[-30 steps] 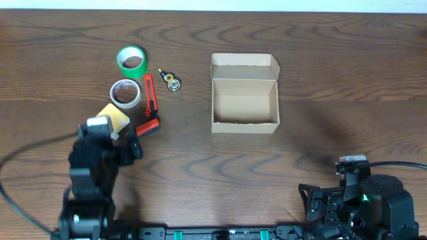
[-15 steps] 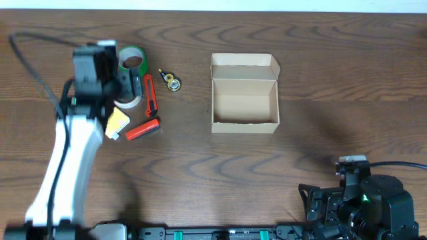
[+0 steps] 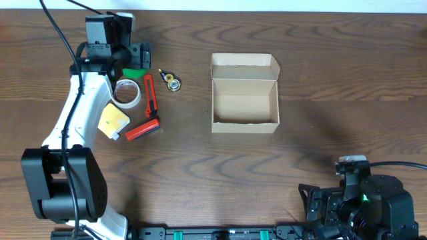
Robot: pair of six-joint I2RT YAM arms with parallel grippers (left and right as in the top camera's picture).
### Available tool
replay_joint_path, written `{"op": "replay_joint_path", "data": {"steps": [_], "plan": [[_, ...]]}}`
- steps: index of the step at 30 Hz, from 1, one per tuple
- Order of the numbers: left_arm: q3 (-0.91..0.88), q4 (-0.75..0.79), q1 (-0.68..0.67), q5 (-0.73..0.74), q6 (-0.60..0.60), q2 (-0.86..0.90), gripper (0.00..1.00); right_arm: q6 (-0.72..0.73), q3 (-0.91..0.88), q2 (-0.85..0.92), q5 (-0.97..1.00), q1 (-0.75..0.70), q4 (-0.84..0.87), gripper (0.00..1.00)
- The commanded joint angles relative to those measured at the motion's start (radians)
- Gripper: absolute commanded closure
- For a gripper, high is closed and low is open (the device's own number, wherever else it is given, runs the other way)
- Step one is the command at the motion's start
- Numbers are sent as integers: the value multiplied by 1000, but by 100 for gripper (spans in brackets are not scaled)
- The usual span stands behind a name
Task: Pack container
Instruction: 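Reach the left gripper over the green tape roll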
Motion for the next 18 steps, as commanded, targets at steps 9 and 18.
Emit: {"op": "replay_joint_path", "data": {"steps": [9, 18], "plan": [[64, 8, 1, -29, -7, 183, 5, 10, -2, -2, -4, -12, 0, 1], [234, -76, 0, -37, -10, 344, 0, 10, -2, -2, -4, -12, 0, 1]]}}
